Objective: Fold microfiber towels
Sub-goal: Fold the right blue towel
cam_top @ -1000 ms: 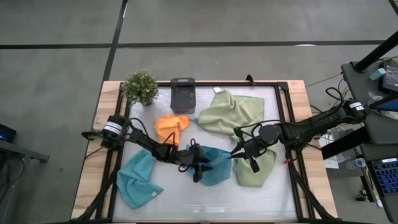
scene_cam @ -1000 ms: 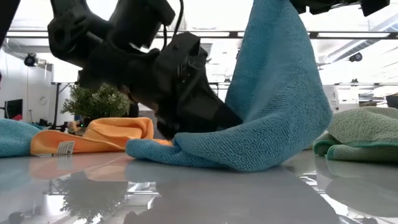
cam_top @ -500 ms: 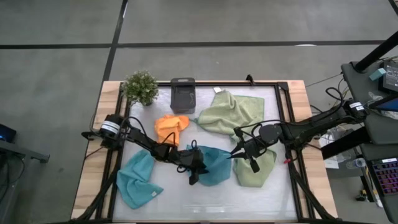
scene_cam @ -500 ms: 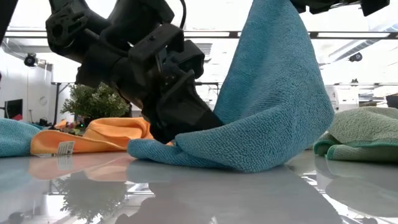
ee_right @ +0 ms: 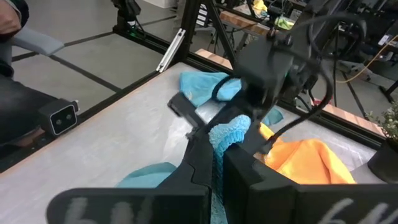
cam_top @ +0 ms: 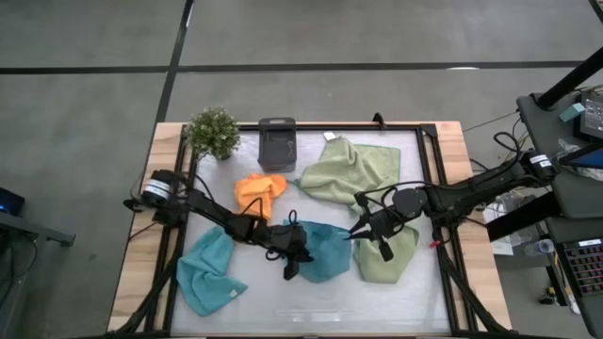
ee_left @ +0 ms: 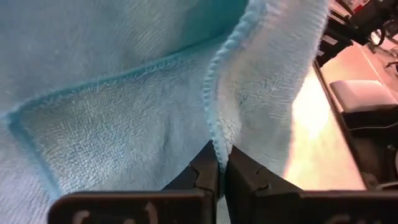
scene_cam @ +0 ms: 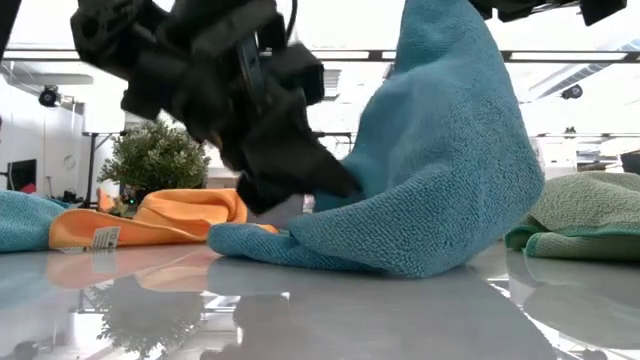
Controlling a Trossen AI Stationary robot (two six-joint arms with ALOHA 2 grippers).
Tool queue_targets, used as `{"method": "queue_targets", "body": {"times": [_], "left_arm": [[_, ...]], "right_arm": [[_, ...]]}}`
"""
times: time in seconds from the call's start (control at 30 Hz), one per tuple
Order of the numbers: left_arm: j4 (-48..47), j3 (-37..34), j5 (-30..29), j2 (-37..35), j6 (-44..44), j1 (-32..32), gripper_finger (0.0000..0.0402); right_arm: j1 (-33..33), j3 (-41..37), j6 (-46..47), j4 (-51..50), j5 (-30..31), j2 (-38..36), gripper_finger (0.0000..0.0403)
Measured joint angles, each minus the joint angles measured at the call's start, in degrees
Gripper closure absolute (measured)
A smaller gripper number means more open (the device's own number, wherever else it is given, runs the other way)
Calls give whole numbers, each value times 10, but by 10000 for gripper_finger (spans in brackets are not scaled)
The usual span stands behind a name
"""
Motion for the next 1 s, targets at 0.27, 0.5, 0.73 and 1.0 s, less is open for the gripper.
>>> {"method": "queue_targets", "body": {"times": [0.27, 0.5, 0.73, 1.0], "left_arm": [[-111, 0, -33, -112, 2, -12, 401], [-144, -2, -69, -156, 8, -18, 401], [-152, -2, -69, -163, 3, -24, 402], [-189, 9, -67, -193, 0, -41, 402]], "right_arm": [[3, 0, 10, -3, 8, -11, 394], [6, 0, 19, -5, 8, -14, 394], [20, 0, 24, -6, 8, -16, 394], [38, 0, 27, -3, 37, -30, 394]]}}
